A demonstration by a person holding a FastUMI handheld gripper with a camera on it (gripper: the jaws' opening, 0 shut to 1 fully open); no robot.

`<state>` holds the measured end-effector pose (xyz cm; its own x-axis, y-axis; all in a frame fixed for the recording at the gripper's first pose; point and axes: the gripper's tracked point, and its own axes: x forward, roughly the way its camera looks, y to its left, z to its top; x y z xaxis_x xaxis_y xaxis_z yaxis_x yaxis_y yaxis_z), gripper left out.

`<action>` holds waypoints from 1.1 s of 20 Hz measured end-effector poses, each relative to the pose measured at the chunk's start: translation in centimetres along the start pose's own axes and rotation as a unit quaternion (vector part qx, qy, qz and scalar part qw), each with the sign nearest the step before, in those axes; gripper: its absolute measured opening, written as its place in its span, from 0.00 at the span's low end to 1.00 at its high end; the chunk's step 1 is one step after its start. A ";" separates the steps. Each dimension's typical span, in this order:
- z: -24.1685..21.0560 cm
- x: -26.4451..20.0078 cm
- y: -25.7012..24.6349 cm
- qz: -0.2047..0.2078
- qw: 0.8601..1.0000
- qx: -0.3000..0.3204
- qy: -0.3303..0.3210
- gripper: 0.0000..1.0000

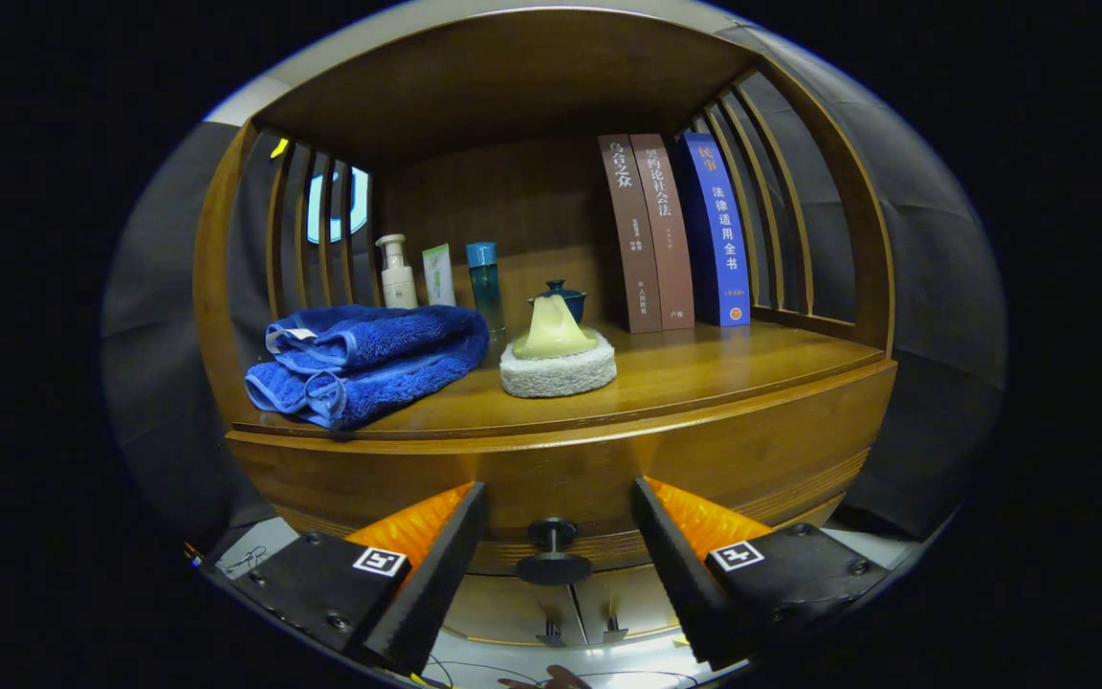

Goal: Pull open the drawer, take out the items inside it, and place them on the countertop above the cabinet.

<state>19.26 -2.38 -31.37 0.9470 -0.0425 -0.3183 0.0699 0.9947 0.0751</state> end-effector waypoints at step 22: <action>18.5 -16.6 2.8 0.036 0.995 -0.019 -0.093 0.99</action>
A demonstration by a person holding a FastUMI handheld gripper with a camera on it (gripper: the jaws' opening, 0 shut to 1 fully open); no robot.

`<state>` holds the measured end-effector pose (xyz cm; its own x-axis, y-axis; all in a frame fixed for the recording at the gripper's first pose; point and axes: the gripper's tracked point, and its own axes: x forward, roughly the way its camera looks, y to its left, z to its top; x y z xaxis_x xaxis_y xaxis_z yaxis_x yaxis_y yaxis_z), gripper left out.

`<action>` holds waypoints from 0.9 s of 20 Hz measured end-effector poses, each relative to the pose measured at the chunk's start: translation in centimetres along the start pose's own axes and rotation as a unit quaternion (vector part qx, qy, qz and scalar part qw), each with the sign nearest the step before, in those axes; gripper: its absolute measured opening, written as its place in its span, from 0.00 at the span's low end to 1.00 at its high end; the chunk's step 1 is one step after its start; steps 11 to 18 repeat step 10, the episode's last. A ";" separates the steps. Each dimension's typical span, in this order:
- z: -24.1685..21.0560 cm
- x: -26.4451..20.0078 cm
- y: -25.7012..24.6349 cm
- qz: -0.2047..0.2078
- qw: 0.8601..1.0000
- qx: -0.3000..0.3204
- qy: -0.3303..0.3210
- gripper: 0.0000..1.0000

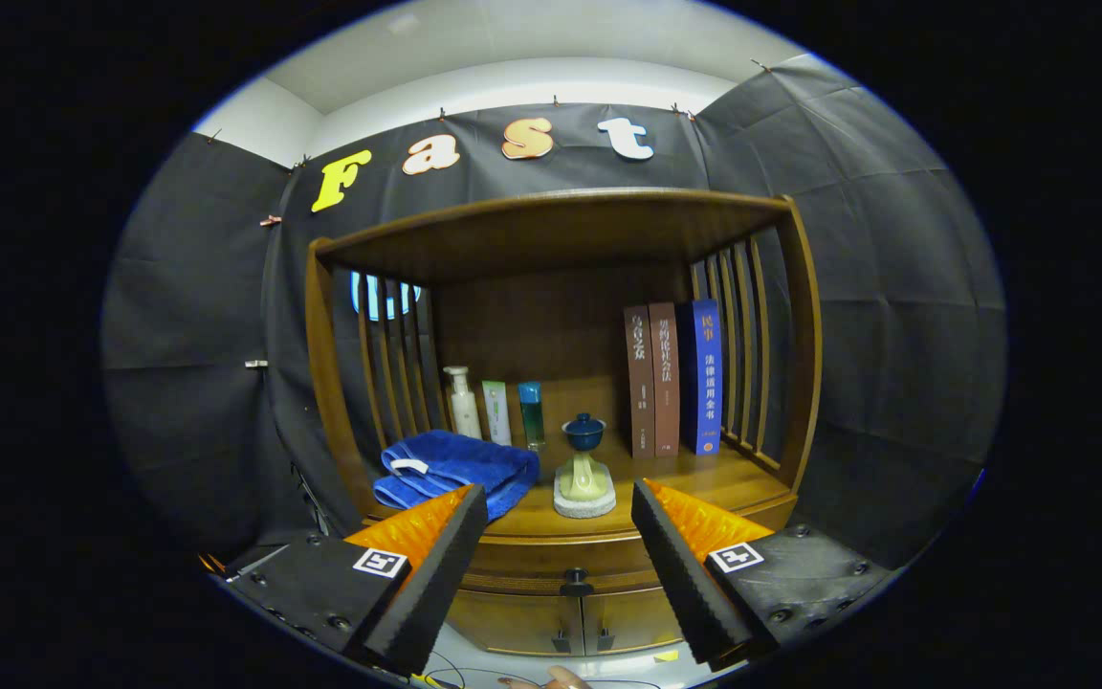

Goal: Pull open the drawer, take out the items inside it, and place them on the countertop above the cabinet.

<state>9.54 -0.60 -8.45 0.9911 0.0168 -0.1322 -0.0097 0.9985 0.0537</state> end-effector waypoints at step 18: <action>5.7 -5.5 2.4 0.021 1.000 -0.012 -0.020 0.99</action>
